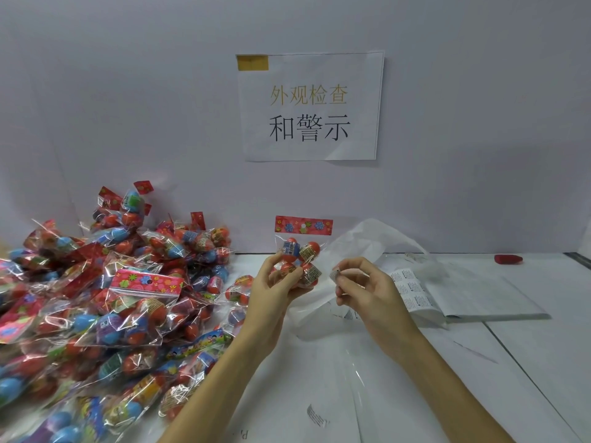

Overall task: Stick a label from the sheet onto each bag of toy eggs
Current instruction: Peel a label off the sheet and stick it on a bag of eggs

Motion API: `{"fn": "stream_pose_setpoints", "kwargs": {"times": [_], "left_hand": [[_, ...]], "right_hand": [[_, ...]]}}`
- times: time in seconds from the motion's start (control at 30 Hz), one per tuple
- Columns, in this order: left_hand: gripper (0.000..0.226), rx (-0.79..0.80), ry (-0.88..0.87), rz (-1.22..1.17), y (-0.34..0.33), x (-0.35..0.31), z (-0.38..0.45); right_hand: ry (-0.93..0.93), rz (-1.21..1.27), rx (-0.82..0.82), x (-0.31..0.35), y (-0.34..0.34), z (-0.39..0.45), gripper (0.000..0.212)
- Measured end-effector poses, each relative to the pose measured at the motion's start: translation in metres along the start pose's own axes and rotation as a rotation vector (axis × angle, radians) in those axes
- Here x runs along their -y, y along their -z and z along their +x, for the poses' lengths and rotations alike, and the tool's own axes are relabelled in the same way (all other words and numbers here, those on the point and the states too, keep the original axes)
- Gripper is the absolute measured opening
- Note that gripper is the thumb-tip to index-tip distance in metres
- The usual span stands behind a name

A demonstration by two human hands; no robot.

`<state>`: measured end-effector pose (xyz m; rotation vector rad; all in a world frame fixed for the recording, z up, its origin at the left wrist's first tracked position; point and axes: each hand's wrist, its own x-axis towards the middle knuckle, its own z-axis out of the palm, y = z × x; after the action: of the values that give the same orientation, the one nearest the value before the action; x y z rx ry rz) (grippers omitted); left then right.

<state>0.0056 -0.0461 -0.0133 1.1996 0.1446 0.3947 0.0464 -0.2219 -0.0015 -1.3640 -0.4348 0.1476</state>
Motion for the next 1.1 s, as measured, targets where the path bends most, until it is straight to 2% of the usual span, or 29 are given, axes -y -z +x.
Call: {"fn": "stream_pose_setpoints", "kwargs": {"times": [0.23, 0.47, 0.6, 0.87, 1.1], "left_hand": [[0.039, 0.043, 0.007, 0.011, -0.002, 0.001, -0.003], [0.049, 0.140, 0.004, -0.007, -0.007, 0.002, -0.008], [0.058, 0.150, 0.007, -0.010, -0.010, 0.001, -0.010], [0.050, 0.151, 0.030, 0.002, -0.011, 0.002, -0.009], [0.061, 0.160, 0.022, -0.010, -0.010, 0.003, -0.010]], "right_hand": [[0.177, -0.253, 0.014, 0.000, -0.003, -0.003, 0.029], [0.129, -0.244, -0.075, -0.006, -0.005, -0.001, 0.049], [0.119, -0.253, -0.110, -0.008, -0.005, 0.000, 0.048], [0.114, -0.266, -0.126, -0.007, -0.006, -0.001, 0.044], [0.115, -0.267, -0.126, -0.005, -0.006, -0.003, 0.039]]}}
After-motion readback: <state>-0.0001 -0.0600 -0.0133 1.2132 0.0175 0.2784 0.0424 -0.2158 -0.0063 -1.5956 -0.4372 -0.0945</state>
